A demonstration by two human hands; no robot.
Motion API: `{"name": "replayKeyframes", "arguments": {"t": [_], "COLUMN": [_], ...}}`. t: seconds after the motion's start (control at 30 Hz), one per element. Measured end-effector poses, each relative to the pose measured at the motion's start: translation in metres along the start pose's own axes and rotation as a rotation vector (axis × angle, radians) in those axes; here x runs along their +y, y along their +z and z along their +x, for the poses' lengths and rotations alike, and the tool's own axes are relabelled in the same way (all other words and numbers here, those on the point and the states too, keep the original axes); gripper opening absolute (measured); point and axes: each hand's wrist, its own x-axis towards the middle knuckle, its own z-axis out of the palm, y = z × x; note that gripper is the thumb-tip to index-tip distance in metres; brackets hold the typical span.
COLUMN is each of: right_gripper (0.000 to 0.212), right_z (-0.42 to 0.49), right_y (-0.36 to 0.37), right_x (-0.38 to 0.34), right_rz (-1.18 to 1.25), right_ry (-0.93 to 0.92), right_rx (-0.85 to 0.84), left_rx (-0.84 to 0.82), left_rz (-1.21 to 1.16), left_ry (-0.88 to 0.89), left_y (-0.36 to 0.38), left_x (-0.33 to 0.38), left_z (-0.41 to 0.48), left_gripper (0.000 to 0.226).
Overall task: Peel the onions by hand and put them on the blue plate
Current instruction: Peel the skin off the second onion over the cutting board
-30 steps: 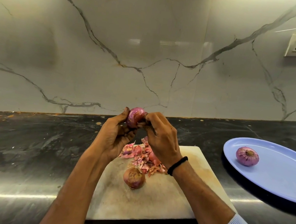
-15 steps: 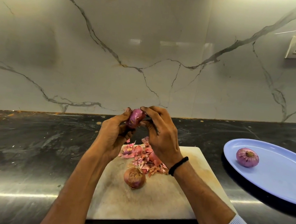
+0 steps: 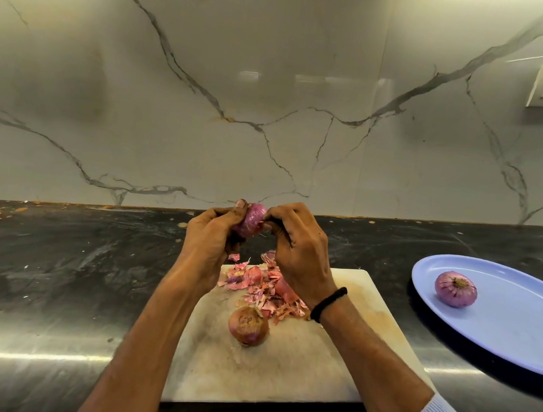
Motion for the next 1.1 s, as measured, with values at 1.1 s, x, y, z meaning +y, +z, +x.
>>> {"name": "replayKeyframes", "arguments": {"t": [1.1], "right_gripper": [0.033], "right_z": [0.002], "right_y": [-0.004], "right_x": [-0.006], "right_rz": [0.011], "right_ry": [-0.047], "right_rx": [-0.057], "left_rx": [0.049], "left_rz": [-0.072], "left_ry": [-0.04], "left_y": [-0.002], "left_x": [0.003], "left_z": [0.001], "left_gripper": [0.022]}}
